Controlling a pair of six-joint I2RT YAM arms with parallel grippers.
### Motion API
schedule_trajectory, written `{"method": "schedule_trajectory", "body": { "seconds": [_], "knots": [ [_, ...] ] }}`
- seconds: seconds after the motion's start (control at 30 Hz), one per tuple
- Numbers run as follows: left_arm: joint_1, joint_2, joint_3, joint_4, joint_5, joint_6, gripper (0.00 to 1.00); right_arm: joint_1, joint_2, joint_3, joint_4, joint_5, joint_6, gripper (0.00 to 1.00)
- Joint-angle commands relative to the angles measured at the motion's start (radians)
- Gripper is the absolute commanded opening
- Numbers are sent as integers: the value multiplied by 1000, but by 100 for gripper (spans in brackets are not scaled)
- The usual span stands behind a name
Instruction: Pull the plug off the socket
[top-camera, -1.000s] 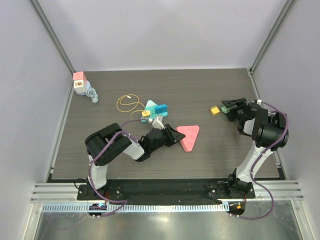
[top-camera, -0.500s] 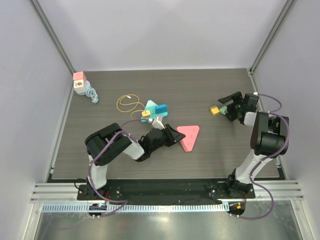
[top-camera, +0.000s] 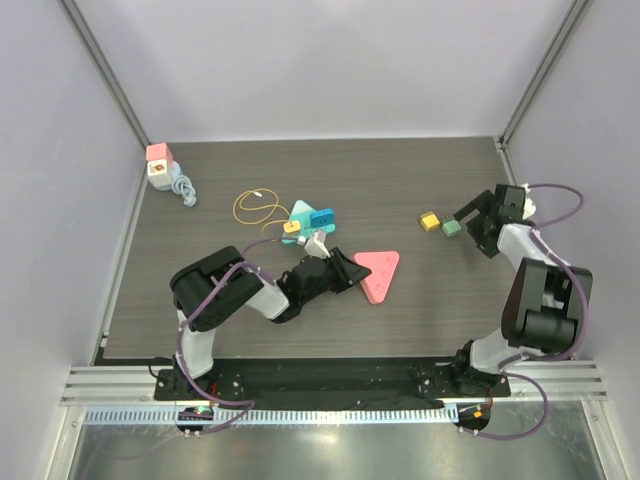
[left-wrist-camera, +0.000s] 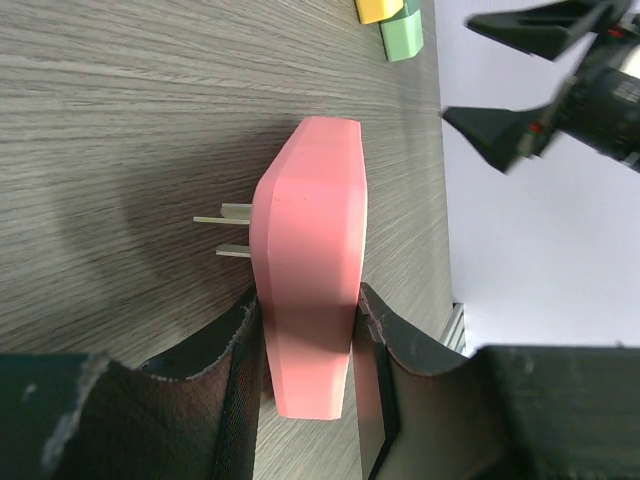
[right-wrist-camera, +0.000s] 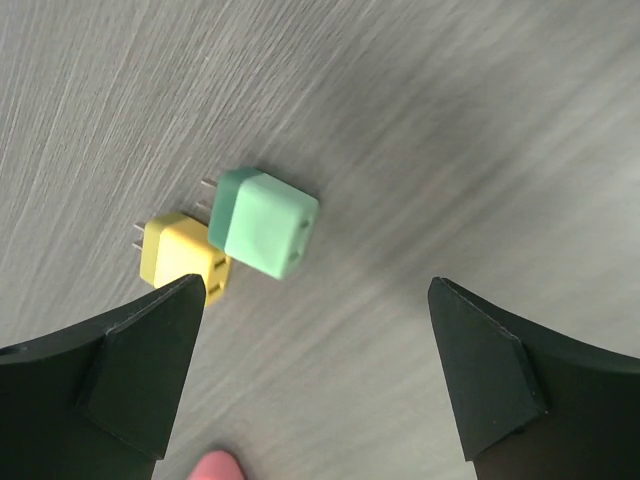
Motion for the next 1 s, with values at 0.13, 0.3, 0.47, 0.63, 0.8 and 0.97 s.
{"method": "schedule_trajectory", "body": {
  "seconds": [0.13, 0.3, 0.47, 0.63, 0.8, 0.97],
  "knots": [
    [-21, 45, 63, -124, 46, 96, 0, 124, -283, -108, -132, 112, -68, 100],
    [-27, 55, 81, -144, 79, 118, 13, 312, -379, -226, -132, 38, -10, 99],
    [-51, 3, 74, -184, 65, 161, 64, 415, -499, -309, -135, 30, 22, 98],
    [-59, -43, 60, -235, 23, 176, 93, 451, -607, -337, -199, 16, 8, 98],
    [-62, -136, 20, -282, -1, 174, 92, 510, -648, -326, -241, 16, 5, 98],
    [-65, -285, -110, -287, -41, 177, 63, 656, -617, -253, -259, 84, 36, 93]
  ]
}}
